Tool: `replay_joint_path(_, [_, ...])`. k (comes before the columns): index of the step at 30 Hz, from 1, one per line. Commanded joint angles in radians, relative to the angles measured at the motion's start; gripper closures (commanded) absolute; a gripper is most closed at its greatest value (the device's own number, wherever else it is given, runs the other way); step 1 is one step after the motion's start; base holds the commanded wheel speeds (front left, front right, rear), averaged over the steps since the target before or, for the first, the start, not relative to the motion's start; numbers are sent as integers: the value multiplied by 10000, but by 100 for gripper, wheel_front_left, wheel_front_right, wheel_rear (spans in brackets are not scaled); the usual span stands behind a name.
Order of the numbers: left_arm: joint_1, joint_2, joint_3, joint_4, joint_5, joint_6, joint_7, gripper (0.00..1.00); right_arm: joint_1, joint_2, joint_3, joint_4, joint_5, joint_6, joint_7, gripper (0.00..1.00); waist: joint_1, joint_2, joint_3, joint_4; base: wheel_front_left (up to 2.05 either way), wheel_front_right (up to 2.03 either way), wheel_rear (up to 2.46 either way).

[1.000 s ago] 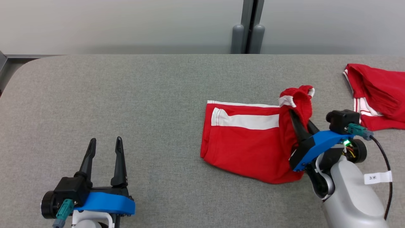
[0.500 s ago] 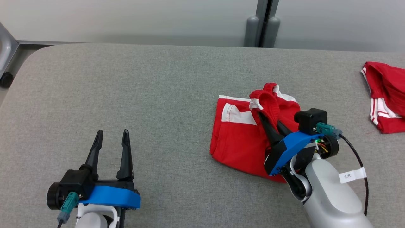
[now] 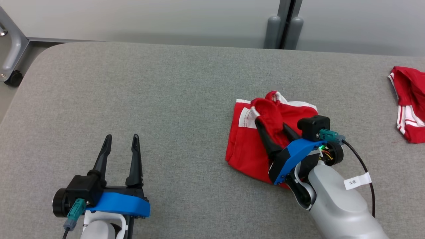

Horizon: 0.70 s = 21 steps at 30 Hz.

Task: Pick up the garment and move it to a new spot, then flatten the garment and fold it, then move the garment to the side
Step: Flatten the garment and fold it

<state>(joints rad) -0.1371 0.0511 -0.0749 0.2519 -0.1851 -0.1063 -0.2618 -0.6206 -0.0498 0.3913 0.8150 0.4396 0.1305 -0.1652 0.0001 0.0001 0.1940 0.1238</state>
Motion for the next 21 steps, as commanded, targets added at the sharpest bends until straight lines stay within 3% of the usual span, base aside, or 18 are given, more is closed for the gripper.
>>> replay_joint_path(1, [-79, -12, 75, 15, 18, -35, -41, 0, -207, -16, 174, 105, 222, 6, -183, 0, -1, -1, -54, -66, 0, 0, 0])
replay_joint_path(8, [298, -11, 379, 13, 180, -57, -41, 0, -196, -17, 455, 65, 482, 6, -824, 0, -1, -1, -446, -604, 0, 0, 0])
replay_joint_path(14, [506, -11, 560, -74, 287, -52, -41, 0, 241, -104, -576, -416, -461, 6, -993, 0, -1, -1, -751, -983, 0, 0, 0])
replay_joint_path(21, [745, -6, 853, -176, 469, -73, -41, 0, 1598, -241, -2024, -2252, -1521, 6, -1006, 0, -1, -1, -1141, -1534, 0, 0, 0])
